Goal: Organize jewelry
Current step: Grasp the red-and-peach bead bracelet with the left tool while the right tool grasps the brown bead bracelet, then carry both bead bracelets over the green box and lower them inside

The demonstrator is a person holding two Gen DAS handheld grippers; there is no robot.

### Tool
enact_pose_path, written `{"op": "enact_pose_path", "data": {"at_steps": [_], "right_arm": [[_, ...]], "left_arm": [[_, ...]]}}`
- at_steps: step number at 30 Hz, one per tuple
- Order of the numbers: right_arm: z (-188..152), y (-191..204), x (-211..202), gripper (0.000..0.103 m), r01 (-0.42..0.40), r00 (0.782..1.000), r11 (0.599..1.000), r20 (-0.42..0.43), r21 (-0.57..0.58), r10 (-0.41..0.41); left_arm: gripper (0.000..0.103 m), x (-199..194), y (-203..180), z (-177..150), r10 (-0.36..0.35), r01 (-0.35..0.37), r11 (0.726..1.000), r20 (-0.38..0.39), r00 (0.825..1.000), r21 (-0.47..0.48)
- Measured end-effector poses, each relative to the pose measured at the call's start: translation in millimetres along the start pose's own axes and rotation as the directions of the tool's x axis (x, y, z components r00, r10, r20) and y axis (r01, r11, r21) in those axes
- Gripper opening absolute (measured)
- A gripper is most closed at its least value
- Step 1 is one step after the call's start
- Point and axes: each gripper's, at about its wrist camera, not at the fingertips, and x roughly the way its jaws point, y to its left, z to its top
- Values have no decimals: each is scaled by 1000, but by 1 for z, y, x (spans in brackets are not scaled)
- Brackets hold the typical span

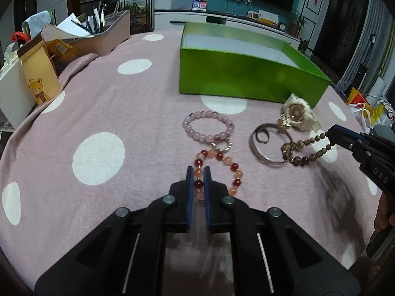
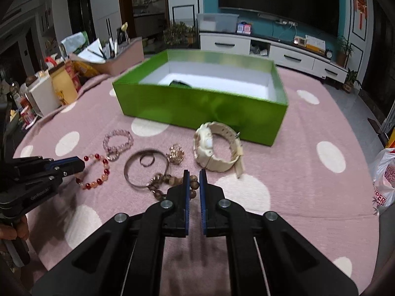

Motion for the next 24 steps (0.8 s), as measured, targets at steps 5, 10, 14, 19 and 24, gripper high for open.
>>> {"op": "enact_pose_path", "data": {"at_steps": [5,10,14,19,24], "right_arm": [[7,-7,-25,7,5,998,1000,59,16,-6],[12,-16,-47,7,9,994,999,108,31,-12],[16,-18,-61,7,2,990,999,139,35,-7],[21,-17,-76,7,-1,985,1000,171,23,-3],[27,-19,-84,7,0,981,1000,194,17,-3]], "left_arm": [[7,-17,-9,4,-19,19,1000,36,999,12],[7,-33,-17,11,-37,36,999,70,997,25],[7,-45,-22,18,-50,47,998,94,994,31],[7,-56,-28,28,-66,62,997,117,991,35],[7,-63,-32,40,-86,83,996,132,987,34]]}}
